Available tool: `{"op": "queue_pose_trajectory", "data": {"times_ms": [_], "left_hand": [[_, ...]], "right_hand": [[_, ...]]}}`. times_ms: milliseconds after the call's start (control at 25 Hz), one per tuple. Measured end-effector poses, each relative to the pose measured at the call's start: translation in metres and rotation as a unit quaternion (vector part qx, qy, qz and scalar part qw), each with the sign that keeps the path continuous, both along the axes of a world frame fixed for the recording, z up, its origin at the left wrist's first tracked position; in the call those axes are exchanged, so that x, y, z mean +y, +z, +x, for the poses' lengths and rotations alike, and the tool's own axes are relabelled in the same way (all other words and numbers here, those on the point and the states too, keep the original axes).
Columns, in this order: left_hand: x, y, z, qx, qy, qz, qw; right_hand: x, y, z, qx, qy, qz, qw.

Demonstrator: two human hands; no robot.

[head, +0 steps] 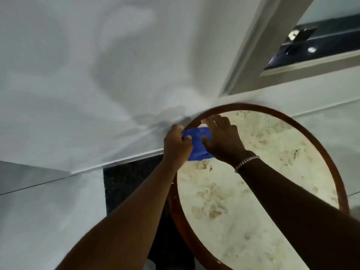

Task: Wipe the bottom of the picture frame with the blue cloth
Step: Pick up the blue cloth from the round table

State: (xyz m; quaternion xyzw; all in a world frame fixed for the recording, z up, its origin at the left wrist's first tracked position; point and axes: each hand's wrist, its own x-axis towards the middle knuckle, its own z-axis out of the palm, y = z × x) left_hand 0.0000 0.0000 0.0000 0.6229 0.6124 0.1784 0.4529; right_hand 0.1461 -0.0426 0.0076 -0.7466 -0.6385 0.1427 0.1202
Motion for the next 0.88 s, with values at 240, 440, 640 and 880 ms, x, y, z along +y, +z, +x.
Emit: {"op": "queue_pose_trajectory", "data": {"times_ms": [240,440,640,880], "left_hand": [[-0.021,-0.061,0.022,-0.073,0.102,-0.068,0.99],[-0.009,-0.054,0.03,-0.148,0.209,-0.101,0.961],[0.002,0.034,0.015,-0.201,0.198,-0.011,0.959],[0.001,0.2,-0.027,-0.275,0.166,0.174,0.931]], "right_hand": [[-0.014,-0.083,0.005,0.048,-0.046,-0.112,0.991],[-0.01,-0.083,0.011,0.149,-0.072,-0.029,0.986],[-0.004,0.002,-0.008,0.155,-0.06,0.097,0.981],[0.013,0.172,-0.049,0.146,-0.029,0.297,0.943]]}}
